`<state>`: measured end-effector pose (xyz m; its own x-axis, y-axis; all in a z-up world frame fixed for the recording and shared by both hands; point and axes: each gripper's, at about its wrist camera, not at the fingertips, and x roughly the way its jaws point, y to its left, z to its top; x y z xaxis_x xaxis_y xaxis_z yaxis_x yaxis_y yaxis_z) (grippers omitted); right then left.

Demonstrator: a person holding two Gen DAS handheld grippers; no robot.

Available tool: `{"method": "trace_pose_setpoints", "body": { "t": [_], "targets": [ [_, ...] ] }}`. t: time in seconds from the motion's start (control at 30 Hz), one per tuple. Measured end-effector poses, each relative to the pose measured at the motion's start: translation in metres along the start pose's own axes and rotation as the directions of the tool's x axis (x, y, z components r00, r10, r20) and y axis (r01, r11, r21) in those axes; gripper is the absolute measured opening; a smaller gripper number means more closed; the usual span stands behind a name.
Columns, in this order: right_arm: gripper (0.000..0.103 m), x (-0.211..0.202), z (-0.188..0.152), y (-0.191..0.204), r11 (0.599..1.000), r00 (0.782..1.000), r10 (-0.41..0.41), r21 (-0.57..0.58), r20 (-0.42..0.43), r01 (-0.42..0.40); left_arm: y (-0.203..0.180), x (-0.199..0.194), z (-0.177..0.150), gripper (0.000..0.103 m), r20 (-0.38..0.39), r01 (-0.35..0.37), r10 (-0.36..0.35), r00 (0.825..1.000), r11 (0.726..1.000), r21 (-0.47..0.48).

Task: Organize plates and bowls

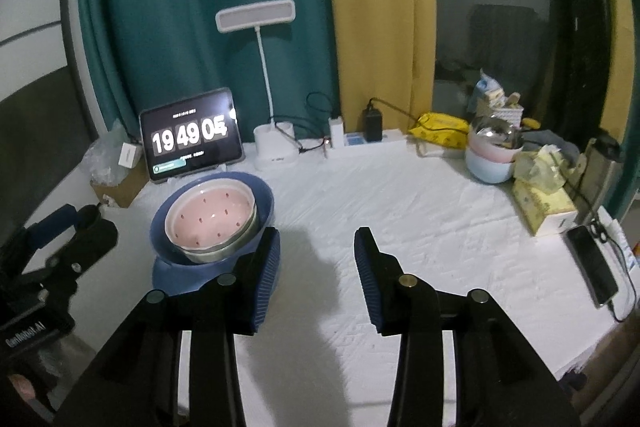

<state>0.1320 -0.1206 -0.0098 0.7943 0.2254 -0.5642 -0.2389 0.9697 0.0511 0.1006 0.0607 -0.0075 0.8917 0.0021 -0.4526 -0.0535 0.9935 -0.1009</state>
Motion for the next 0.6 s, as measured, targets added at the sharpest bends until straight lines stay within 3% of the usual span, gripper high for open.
{"method": "trace_pose_setpoints", "body": {
  "t": [0.6],
  "targets": [
    [0.041, -0.069, 0.017, -0.006, 1.0, 0.989, -0.021, -0.014, 0.15, 0.024, -0.024, -0.06, 0.028, 0.09, 0.13, -0.014, 0.008, 0.991, 0.999, 0.051]
  ]
}}
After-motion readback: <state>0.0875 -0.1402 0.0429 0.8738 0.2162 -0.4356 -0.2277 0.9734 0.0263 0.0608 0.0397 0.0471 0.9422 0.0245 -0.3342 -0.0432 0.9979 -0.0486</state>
